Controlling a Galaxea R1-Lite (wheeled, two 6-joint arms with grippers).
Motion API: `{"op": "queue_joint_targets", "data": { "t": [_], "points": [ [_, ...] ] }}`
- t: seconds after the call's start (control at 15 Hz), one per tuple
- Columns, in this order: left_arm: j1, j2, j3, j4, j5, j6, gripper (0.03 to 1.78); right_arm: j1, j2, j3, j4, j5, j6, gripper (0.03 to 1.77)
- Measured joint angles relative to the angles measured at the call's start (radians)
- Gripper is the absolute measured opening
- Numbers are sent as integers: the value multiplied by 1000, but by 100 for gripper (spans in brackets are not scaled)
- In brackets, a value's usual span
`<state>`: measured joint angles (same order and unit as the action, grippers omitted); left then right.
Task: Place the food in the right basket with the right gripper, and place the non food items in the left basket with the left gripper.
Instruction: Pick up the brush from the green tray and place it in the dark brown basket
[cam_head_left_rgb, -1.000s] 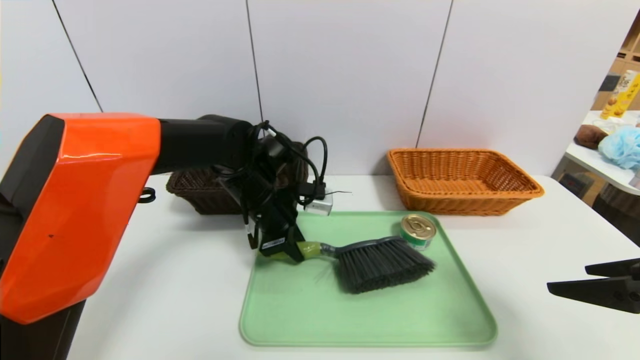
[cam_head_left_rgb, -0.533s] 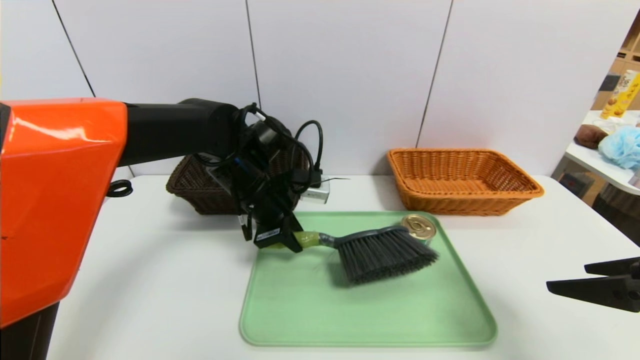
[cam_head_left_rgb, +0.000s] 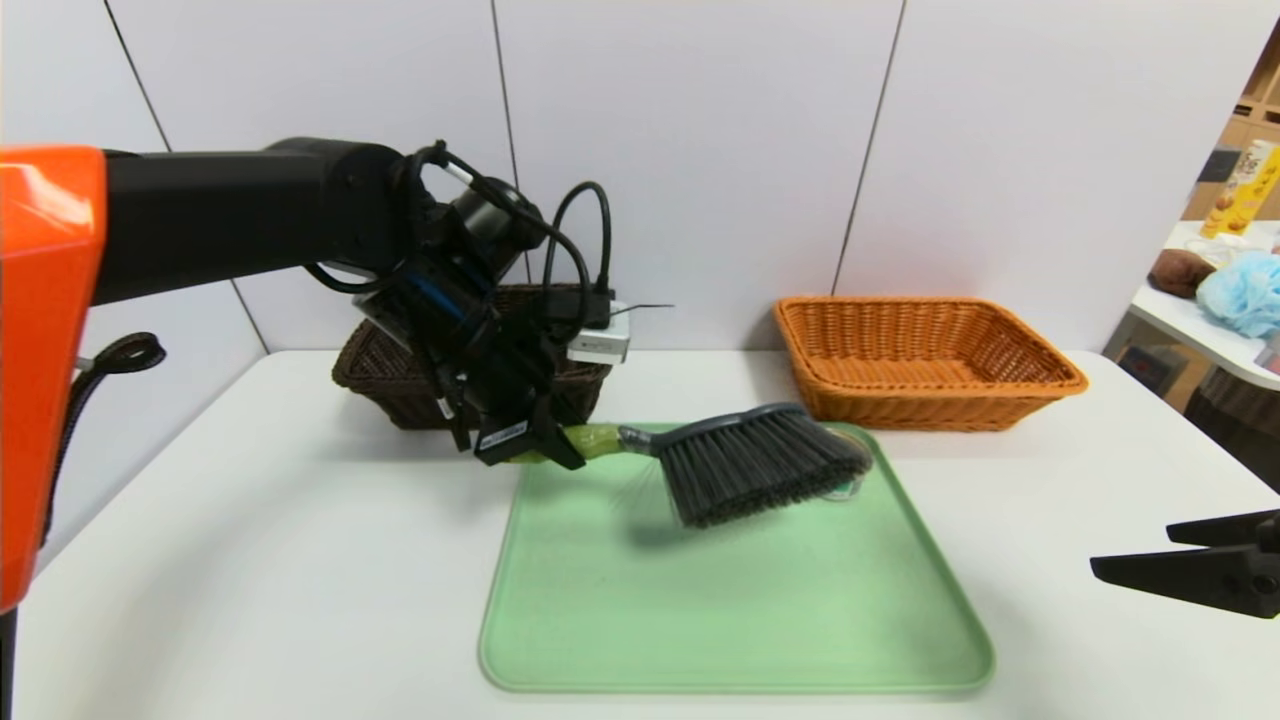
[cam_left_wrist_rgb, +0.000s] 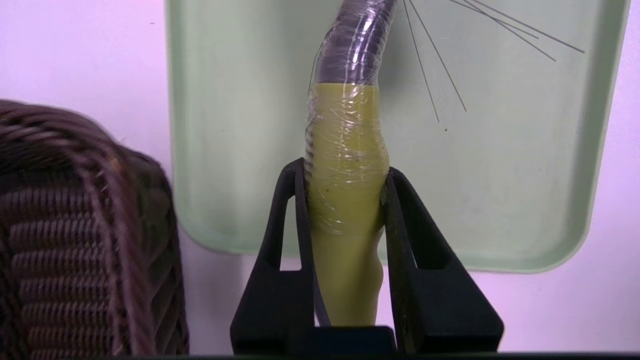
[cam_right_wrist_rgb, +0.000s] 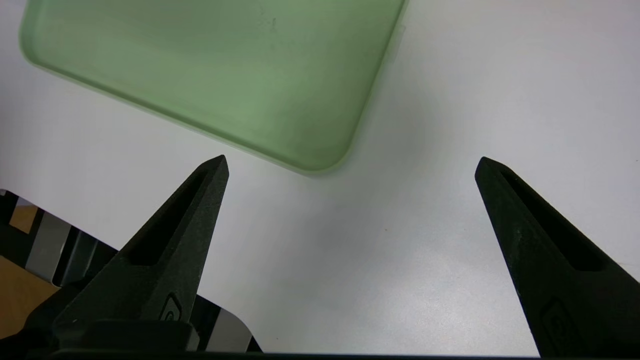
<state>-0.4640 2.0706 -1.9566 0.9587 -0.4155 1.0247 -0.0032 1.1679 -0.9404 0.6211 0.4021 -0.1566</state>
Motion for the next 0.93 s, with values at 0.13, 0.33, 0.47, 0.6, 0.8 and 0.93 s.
{"op": "queue_joint_targets", "data": {
  "t": [0.13, 0.33, 0.47, 0.6, 0.8, 0.93],
  "points": [
    [19, -41, -3, 0, -1, -2, 42, -1, 1, -1, 0, 0, 0, 171],
    [46, -106, -7, 0, -2, -5, 42, -4, 1, -1, 0, 0, 0, 171],
    [80, -138, -11, -6, -2, -7, 42, -4, 0, 0, 1, 0, 0, 171],
    [119, -158, -14, -17, 0, -6, 42, -4, -2, 2, 1, 1, 0, 171],
    [221, -169, -16, -53, -10, -4, 42, -4, -5, 4, 2, 1, 0, 171],
    [297, -164, -16, -74, -38, -4, 42, -4, -6, 5, 3, 1, 0, 171]
  ]
}}
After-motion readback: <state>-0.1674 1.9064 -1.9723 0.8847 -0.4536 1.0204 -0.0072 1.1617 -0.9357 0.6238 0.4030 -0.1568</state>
